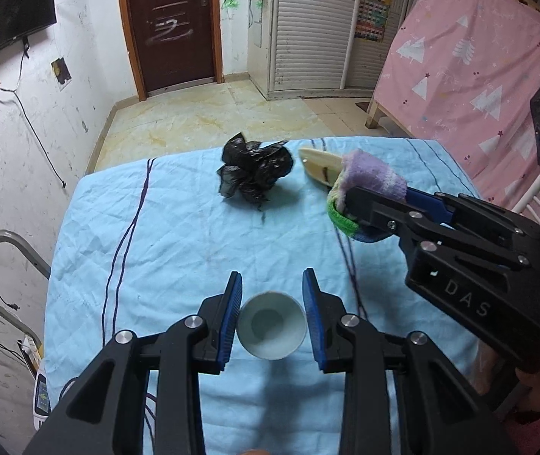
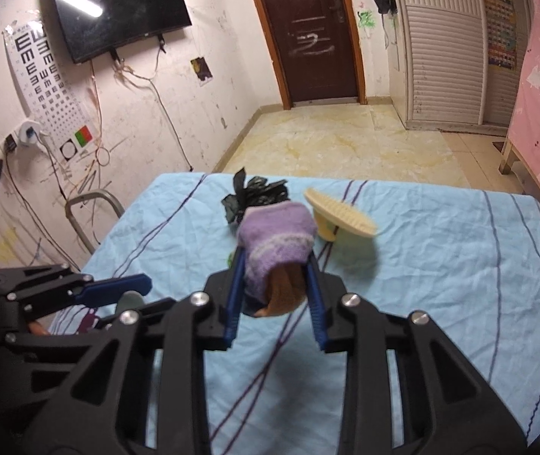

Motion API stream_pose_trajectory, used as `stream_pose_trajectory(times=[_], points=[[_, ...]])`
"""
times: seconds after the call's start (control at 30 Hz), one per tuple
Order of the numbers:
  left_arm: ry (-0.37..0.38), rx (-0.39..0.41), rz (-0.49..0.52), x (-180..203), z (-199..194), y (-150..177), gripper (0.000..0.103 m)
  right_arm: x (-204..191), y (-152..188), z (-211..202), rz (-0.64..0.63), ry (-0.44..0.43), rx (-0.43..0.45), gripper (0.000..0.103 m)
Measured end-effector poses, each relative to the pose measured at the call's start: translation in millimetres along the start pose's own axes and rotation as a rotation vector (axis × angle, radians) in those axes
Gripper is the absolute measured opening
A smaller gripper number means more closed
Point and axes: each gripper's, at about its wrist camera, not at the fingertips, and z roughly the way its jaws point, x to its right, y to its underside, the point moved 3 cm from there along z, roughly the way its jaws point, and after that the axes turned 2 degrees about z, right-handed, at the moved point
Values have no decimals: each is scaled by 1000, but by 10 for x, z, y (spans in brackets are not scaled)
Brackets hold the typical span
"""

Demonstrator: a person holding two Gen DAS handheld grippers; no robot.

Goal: Collect trash
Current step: 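Lift the funnel and purple hat and carry both tools over the yellow bin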

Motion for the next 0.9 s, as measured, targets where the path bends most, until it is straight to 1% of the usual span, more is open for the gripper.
stream_pose_trajectory(times=[0.3, 0.73, 0.9], points=[[-4, 18, 81, 512, -131, -38, 24, 429, 102, -478, 66, 20, 80, 29], [3, 35, 182, 1169, -210, -111, 24, 945, 250, -961, 146, 57, 156, 29], [4, 35, 206, 1339, -200, -146, 24, 1152, 334, -1125, 182, 75, 178, 29]])
